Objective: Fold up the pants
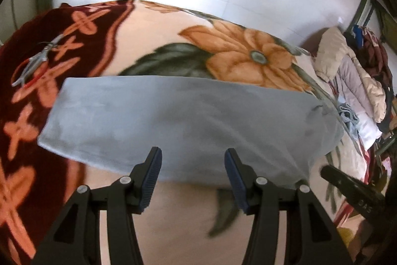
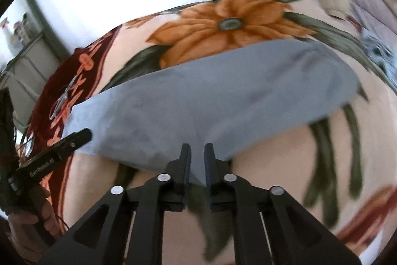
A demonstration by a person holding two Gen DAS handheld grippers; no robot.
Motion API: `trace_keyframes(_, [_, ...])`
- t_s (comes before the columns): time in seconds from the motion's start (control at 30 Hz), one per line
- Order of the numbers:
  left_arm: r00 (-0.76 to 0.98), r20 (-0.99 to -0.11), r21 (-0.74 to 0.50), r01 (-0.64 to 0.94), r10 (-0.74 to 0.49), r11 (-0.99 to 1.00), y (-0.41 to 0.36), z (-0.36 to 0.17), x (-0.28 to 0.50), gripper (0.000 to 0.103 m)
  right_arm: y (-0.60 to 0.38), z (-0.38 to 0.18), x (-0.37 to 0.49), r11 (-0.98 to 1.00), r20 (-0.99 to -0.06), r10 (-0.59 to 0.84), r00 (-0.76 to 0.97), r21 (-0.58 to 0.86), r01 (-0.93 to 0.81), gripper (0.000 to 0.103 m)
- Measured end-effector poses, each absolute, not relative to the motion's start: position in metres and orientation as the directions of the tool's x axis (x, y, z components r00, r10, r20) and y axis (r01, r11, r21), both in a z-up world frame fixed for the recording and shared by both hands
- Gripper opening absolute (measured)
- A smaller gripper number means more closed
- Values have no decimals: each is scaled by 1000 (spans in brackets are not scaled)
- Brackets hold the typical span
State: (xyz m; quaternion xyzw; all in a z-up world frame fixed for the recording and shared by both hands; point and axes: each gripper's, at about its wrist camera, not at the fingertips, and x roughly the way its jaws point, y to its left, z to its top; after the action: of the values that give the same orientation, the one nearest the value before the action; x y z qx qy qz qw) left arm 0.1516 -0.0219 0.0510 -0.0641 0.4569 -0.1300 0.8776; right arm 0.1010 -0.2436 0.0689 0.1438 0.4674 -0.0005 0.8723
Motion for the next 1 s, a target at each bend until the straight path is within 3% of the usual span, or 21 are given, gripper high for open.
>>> trace_keyframes(0.3, [484,-853,-151,133,-197,980,-37,20,159,55,-229,13,119,973,-861,174,479,224,51,14])
trace_keyframes(0.7, [456,-877,-130,80,-152,988,-17,-3,144,56,-227,10,102,979,-864,155,479,200,44,14])
trace_keyframes(1.0, [472,-869,-123,76,-145,989,-2,14,135,56,-237,33,95,975,-859,191,476,224,12,15])
